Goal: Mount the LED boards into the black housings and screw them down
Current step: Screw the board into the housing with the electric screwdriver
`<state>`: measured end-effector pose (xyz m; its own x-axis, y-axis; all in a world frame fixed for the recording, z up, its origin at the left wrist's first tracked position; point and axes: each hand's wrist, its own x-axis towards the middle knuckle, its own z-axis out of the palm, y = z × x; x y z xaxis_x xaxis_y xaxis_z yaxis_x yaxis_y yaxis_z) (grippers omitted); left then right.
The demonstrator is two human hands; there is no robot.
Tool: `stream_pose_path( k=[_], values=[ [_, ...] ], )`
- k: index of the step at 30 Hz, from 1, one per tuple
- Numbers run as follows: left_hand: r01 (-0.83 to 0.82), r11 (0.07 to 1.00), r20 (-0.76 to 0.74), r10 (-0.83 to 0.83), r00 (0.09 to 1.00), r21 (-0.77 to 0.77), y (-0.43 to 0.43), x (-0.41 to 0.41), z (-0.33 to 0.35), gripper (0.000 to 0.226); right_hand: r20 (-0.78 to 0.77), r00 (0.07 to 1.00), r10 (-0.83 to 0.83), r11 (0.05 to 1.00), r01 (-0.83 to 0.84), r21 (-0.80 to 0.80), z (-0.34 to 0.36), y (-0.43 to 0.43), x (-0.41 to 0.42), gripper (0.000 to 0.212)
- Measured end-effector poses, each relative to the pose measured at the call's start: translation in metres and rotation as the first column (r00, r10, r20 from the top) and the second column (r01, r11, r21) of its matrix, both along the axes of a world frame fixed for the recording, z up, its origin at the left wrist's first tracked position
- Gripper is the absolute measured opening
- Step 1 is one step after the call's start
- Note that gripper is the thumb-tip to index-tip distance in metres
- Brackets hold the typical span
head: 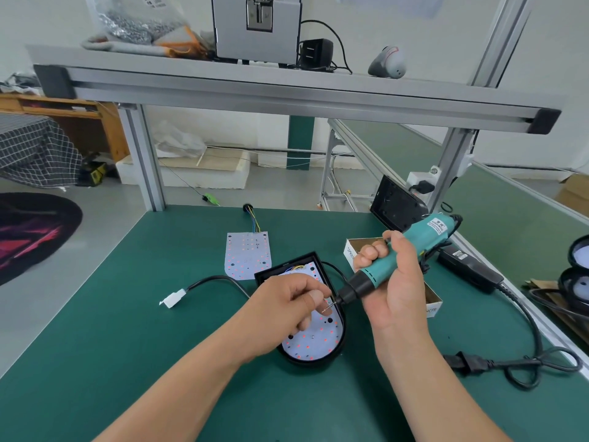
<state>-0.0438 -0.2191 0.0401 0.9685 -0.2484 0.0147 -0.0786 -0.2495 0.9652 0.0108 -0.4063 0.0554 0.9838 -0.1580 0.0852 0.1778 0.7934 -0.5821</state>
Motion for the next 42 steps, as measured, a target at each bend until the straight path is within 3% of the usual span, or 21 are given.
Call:
stream_pose_path(
  k=[3, 5, 8, 10, 14, 20, 26, 42],
  values=[
    [-0.122, 0.99, 0.062, 0.118, 0.991, 0.074, 0.0, 0.002, -0.003, 0.02, -0.009, 1.0, -0.007, 1.0, 0.007, 0.014, 0.0, -0.001, 0.001, 0.01],
    [-0.226, 0.926, 0.2, 0.17, 0.965, 0.302, 0.002, 0.003, -0.007, 0.016, -0.009, 1.0, -0.017, 1.0, 0.017, 0.027, 0.0, -0.003, 0.001, 0.01],
    [-0.272, 0.685, 0.386, -0.014, 0.922, 0.676, 0.002, 0.002, -0.009, 0.025, -0.007, 0.999, -0.037, 0.998, 0.037, 0.045, 0.001, -0.007, 0.002, 0.012],
    [-0.269, 0.582, 0.434, -0.162, 0.886, 0.768, -0.003, 0.001, -0.009, 0.027, 0.0, 0.999, -0.054, 0.997, 0.054, 0.058, 0.001, -0.01, 0.003, 0.012],
    [-0.225, 0.435, 0.393, -0.348, 0.851, 0.872, -0.008, -0.003, -0.008, 0.032, 0.015, 0.996, -0.092, 0.994, 0.091, 0.052, 0.002, -0.014, 0.006, 0.014],
    [-0.114, 0.393, 0.302, -0.461, 0.835, 0.913, -0.005, -0.01, 0.005, 0.034, 0.028, 0.981, -0.19, 0.981, 0.19, -0.028, 0.0, -0.016, 0.011, 0.017],
    [-0.116, 0.335, 0.275, -0.48, 0.833, 0.935, -0.011, -0.014, 0.011, 0.029, 0.076, 0.959, -0.273, 0.941, 0.283, -0.187, -0.002, -0.007, 0.015, 0.016],
    [-0.138, 0.368, 0.315, -0.479, 0.82, 0.92, -0.012, -0.009, 0.003, 0.024, 0.214, 0.942, -0.257, 0.854, 0.325, -0.407, -0.008, 0.01, 0.018, 0.008]
  ],
)
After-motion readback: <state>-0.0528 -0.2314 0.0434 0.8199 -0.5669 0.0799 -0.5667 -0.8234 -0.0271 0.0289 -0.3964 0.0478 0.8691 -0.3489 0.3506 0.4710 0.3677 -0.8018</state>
